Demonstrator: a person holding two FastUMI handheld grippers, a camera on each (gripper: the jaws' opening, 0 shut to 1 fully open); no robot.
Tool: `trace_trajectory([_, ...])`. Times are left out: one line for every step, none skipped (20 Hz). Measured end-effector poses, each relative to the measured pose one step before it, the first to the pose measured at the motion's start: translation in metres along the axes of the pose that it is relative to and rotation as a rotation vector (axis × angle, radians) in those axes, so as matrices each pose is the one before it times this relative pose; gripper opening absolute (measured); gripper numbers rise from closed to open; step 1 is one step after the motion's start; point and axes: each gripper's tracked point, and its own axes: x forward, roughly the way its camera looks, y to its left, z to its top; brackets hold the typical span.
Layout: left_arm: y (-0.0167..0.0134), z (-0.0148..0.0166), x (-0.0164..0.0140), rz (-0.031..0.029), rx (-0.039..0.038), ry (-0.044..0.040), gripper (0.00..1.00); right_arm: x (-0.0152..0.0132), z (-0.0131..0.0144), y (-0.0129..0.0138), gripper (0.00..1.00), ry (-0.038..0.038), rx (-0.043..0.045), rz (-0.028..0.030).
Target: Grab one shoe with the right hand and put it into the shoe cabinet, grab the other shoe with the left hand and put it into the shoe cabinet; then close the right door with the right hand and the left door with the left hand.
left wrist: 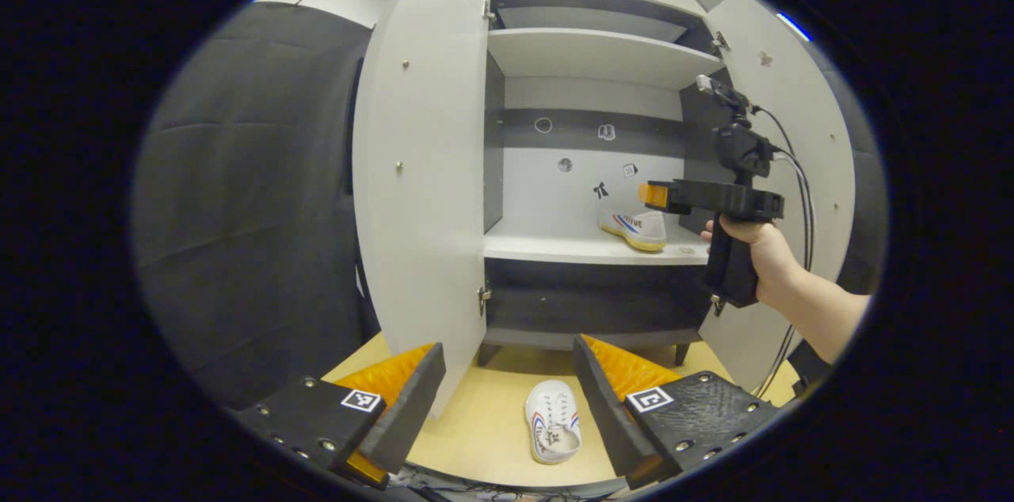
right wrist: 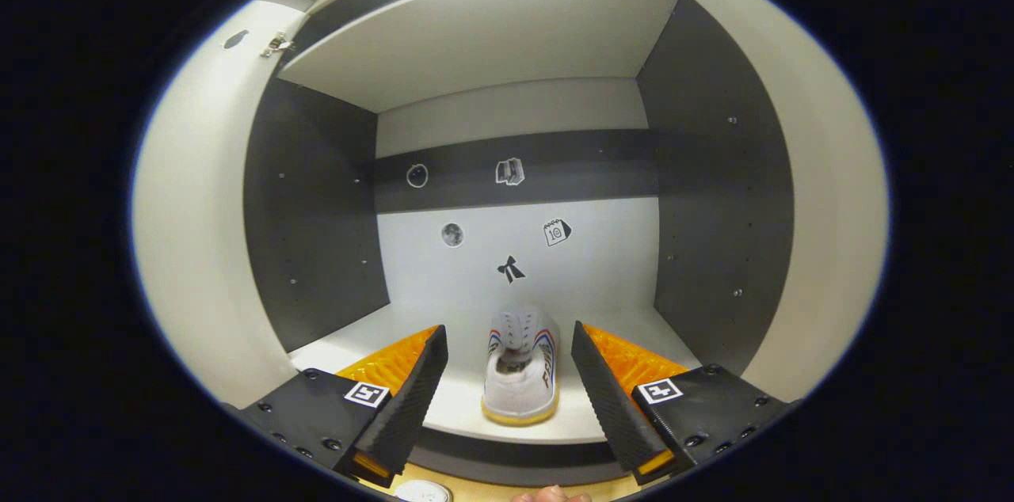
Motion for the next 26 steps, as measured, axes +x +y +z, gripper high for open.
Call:
trace_trajectory([0.00087, -0.00733, 0.00002, -0.00419, -0.00111, 0.01447, 0.97, -0.00867, 0.00012, -0.00094, 0.98, -0.01037, 0.00170, 0.00078])
trace_trajectory([0.00057, -0.00793, 0.00054, -0.00540, -0.00168, 0.01441, 0.96, -0.00803, 0.00029, -0.00098, 0.98, -0.00865, -0.00273, -0.00146])
trace_trajectory([-0.00070, -0.00804, 0.00214, -0.00465, -0.00050, 0.01864, 0.96, -0.00821, -0.00163, -0.00159, 0.98, -0.00415, -0.00275, -0.00234])
trace_trajectory([0.00116, -0.01077, 0.00164, -0.00278, 0.00018, 0.02172, 0.96, -0.00781, -0.00108, -0.00140, 0.95, -0.00069, -0.00493, -0.00053])
trace_trajectory([0.00024, -0.01057, 0.00137, -0.00728, -0.00067, 0.01992, 0.94, -0.00806, -0.00228, -0.00238, 0.98, 0.00124, -0.00433, -0.00390])
trace_trajectory([-0.00145, -0.00877, 0.00159, -0.00941, -0.00228, 0.01914, 0.96, -0.00692, -0.00387, -0.00284, 0.98, 0.00708, -0.00146, -0.00774])
trace_trajectory([-0.00189, -0.00842, 0.00169, -0.00942, -0.00276, 0.01917, 0.94, -0.00665, -0.00519, -0.00128, 0.98, 0.01064, 0.00071, -0.00458])
trace_trajectory([-0.00159, -0.00646, 0.00298, -0.00923, 0.00003, 0.01715, 0.94, -0.00699, -0.00597, -0.00045, 0.98, 0.01287, 0.00164, -0.00179])
trace_trajectory([-0.00122, -0.00504, 0.00330, -0.00945, 0.00273, 0.01110, 0.96, -0.00660, -0.00594, 0.00034, 0.98, 0.01117, -0.00282, -0.00102])
trace_trajectory([0.00002, -0.00552, 0.00296, -0.00481, 0.00571, 0.01294, 0.94, -0.00627, -0.00672, -0.00085, 0.98, 0.00811, -0.01047, -0.00373])
trace_trajectory([0.00154, -0.00425, 0.00331, 0.00469, 0.00622, 0.00319, 0.96, -0.00484, -0.00744, -0.00348, 0.98, 0.00869, -0.01685, -0.01593])
trace_trajectory([-0.00064, -0.00312, 0.00425, -0.00565, 0.00418, -0.00282, 0.96, -0.00602, -0.00692, -0.00441, 0.98, 0.01088, -0.00921, -0.02023])
trace_trajectory([-0.00248, -0.00719, 0.00469, -0.01672, 0.00597, 0.00815, 0.96, -0.00717, -0.00850, 0.00097, 0.98, 0.01627, 0.00045, -0.00757])
trace_trajectory([-0.00010, -0.00918, 0.00584, -0.01445, 0.00841, 0.01681, 0.96, -0.00688, -0.00784, 0.00020, 0.98, 0.02227, 0.00219, -0.00460])
trace_trajectory([-0.00034, -0.00772, 0.00612, -0.01296, 0.00466, 0.02030, 0.96, -0.00661, -0.00877, -0.00132, 0.98, 0.02400, -0.00017, -0.00728])
trace_trajectory([-0.00152, -0.01003, 0.00833, -0.02141, -0.00308, 0.02752, 0.96, -0.00835, -0.00858, -0.00049, 0.98, 0.02646, -0.00265, -0.00496])
trace_trajectory([-0.00196, -0.00982, 0.00733, -0.01975, -0.00926, 0.02665, 0.96, -0.00836, -0.00963, 0.00206, 0.98, 0.02860, -0.00279, 0.00058])
trace_trajectory([-0.00261, -0.01143, 0.00850, -0.02539, -0.01630, 0.03465, 0.96, -0.00963, -0.00925, 0.00215, 0.98, 0.03088, -0.00124, 0.00375])
trace_trajectory([-0.00379, -0.01345, 0.00999, -0.03127, -0.01900, 0.04167, 0.96, -0.00893, -0.01128, 0.00226, 0.98, 0.03361, -0.00287, 0.00094])
trace_trajectory([-0.00397, -0.01080, 0.00979, -0.03001, -0.01722, 0.03695, 0.96, -0.01027, -0.01004, -0.00022, 0.98, 0.03082, -0.00009, -0.00599])
trace_trajectory([-0.00034, -0.00827, 0.00867, -0.02234, -0.01034, 0.03424, 0.96, -0.00935, -0.01015, -0.00145, 0.98, 0.02727, -0.00238, -0.01196])
trace_trajectory([0.00090, -0.00811, 0.01011, -0.01439, -0.00678, 0.02884, 0.94, -0.01010, -0.00972, -0.00327, 0.99, 0.02980, 0.00476, -0.02079])
trace_trajectory([-0.00077, -0.00866, 0.01178, -0.01208, -0.00785, 0.02847, 0.94, -0.01032, -0.01003, -0.00076, 0.99, 0.02772, 0.01961, -0.01641])
trace_trajectory([-0.00015, -0.00669, 0.01138, -0.01275, -0.01121, 0.02363, 0.94, -0.00973, -0.00719, 0.00044, 0.99, 0.01795, 0.02507, -0.01037])
trace_trajectory([0.00130, -0.00515, 0.01094, -0.01256, -0.01034, 0.01872, 0.94, -0.00865, -0.00879, -0.00013, 0.99, 0.01416, 0.01365, -0.01468])
trace_trajectory([0.00164, -0.00337, 0.01084, -0.00537, -0.00895, 0.01812, 0.96, -0.00764, -0.00906, -0.00211, 0.99, 0.01439, -0.00024, -0.01778])
